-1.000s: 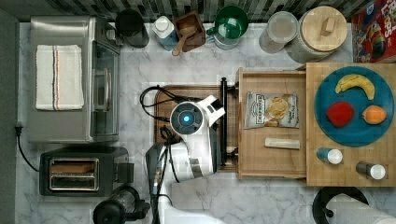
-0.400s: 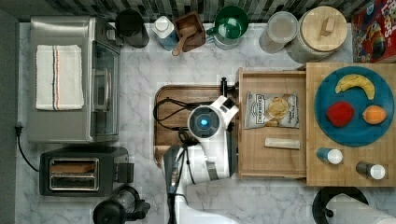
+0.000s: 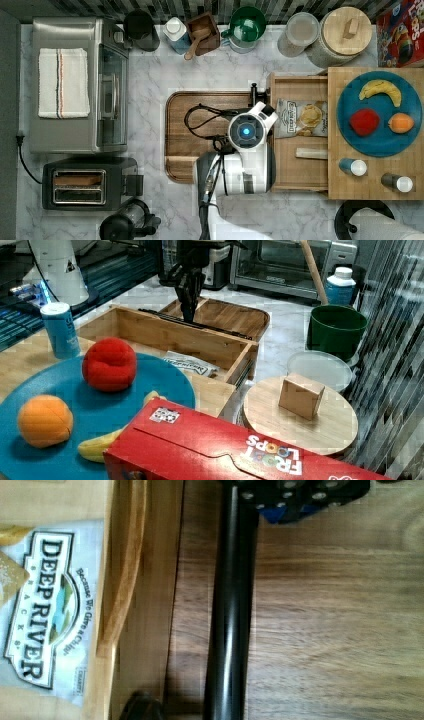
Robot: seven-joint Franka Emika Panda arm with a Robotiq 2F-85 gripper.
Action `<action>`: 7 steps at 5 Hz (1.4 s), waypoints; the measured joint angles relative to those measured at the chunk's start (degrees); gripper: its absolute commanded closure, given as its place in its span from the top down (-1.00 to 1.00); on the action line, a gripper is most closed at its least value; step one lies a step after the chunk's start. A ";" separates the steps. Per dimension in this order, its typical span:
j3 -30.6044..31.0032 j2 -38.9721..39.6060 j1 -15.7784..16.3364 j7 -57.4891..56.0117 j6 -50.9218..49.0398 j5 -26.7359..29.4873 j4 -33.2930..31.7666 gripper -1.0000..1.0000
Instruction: Close the drawer.
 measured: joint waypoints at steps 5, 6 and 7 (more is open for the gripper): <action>-6.18 3.51 -6.68 -17.79 -0.17 1.57 5.71 -1.00; -6.62 4.33 -9.64 -18.69 -0.08 1.51 7.72 -1.00; -6.83 5.46 -11.18 -20.09 -0.06 2.02 9.18 -1.00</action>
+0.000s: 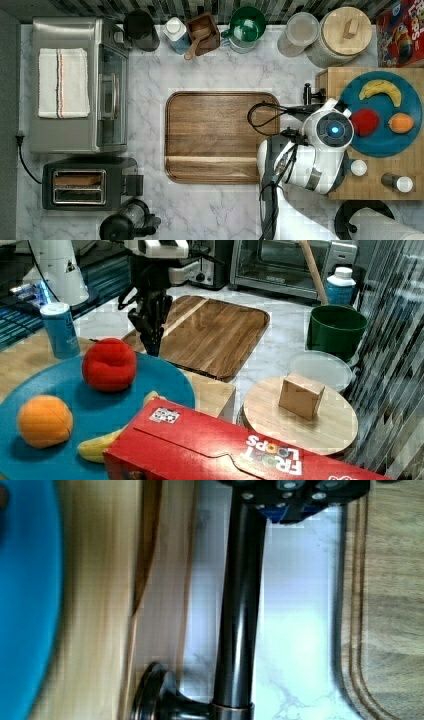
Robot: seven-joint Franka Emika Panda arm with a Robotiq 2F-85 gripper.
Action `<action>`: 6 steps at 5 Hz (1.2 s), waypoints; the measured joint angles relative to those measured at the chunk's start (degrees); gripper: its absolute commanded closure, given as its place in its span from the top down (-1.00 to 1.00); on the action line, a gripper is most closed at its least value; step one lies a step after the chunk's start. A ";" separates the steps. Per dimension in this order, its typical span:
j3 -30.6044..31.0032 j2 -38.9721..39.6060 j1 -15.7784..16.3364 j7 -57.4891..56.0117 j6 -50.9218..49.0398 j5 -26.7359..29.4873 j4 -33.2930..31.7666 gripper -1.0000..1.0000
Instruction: Close the drawer.
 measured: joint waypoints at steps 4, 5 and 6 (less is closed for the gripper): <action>0.28 3.14 1.61 -0.95 -4.73 -4.48 4.48 -1.00; 0.32 3.66 1.78 -0.95 -4.73 -4.99 5.04 -1.00; 0.31 3.66 1.78 -0.95 -4.64 -5.13 5.04 -1.00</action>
